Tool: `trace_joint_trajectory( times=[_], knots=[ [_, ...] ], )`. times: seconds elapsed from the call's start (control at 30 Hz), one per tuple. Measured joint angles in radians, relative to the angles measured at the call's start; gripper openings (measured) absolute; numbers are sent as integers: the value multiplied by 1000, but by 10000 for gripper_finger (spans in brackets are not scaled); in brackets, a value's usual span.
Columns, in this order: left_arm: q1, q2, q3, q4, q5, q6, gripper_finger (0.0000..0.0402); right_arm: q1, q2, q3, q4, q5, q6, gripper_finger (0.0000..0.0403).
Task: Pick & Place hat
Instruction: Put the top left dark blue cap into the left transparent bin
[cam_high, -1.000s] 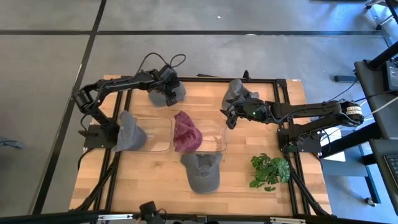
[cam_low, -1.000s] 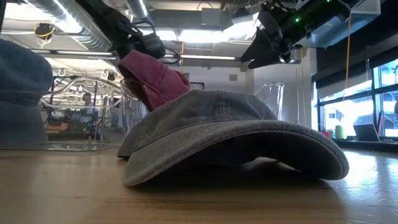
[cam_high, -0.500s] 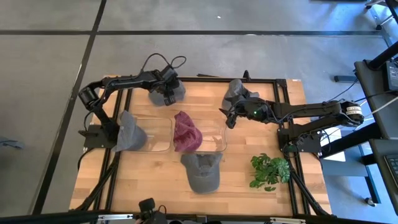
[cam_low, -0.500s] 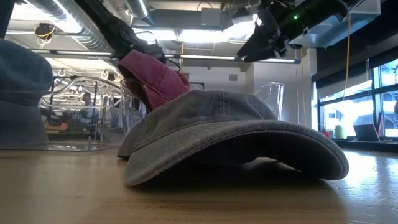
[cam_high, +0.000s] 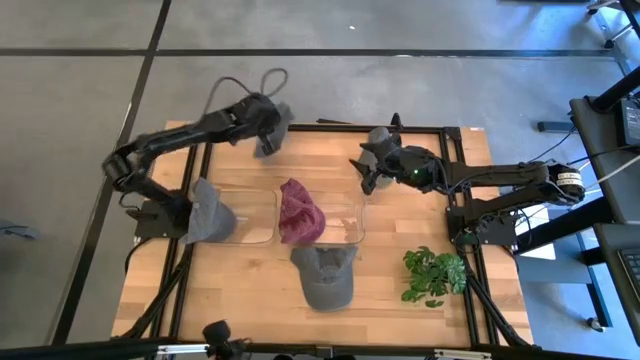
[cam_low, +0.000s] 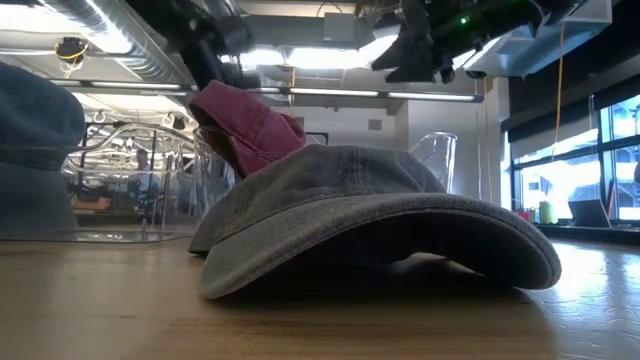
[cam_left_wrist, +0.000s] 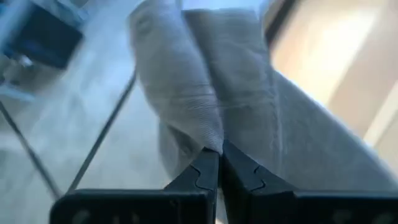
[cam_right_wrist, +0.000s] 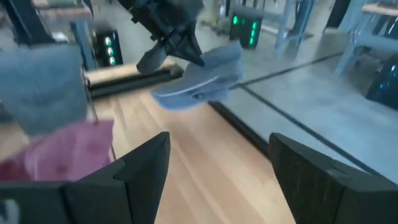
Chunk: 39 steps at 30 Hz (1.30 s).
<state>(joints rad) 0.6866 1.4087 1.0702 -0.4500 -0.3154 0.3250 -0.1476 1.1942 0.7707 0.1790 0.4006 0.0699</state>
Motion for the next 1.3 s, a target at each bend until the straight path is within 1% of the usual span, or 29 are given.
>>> trace_joint_trajectory(
  times=[0.03, 0.13, 0.17, 0.23, 0.3, 0.37, 0.43, 0.5, 0.63, 0.8, 0.97, 1.1, 1.2, 1.3],
  knots=[
    [0, -33, 0, 20, 14, -24, 3, -4, 0, 0, 15, 0, 0, 273],
    [-13, -116, 0, 85, 105, -81, 3, -16, 18, 0, 66, -1, 3, 273],
    [-24, -134, 0, 108, 138, -85, 3, -21, 31, 0, 85, 0, 3, 273],
    [-60, -160, 0, 154, 166, -102, 3, -27, 75, 0, 152, -1, 4, 273],
    [-100, -171, 0, 200, 140, -112, 3, -31, 133, 0, 227, -1, 5, 273],
    [-147, -168, 0, 265, 71, -111, 3, -32, 195, 0, 324, -20, -1, 273],
    [-193, -156, 0, 340, 4, -102, 3, -33, 257, 0, 438, -64, 0, 273],
    [-230, -145, 0, 394, -28, -88, 3, -33, 303, 0, 539, -108, 8, 273],
    [-285, -125, 0, 486, -34, -95, 3, -33, 377, 0, 706, -126, 37, 273],
    [-333, -93, 0, 621, -88, -83, 3, -33, 472, 0, 896, -190, 0, 273],
    [-361, -65, 0, 683, -88, -63, 3, -23, 549, -1, 1078, -194, -27, 273],
    [-377, -47, 0, 738, -83, -61, 3, -25, 581, 8, 1116, -192, -62, 273],
    [-391, -34, 0, 795, -65, -75, 3, -21, 607, 42, 1117, -192, -106, 273],
    [-401, -16, 0, 814, -55, -75, 3, -13, 640, 83, 1118, -185, -141, 273]
  ],
)
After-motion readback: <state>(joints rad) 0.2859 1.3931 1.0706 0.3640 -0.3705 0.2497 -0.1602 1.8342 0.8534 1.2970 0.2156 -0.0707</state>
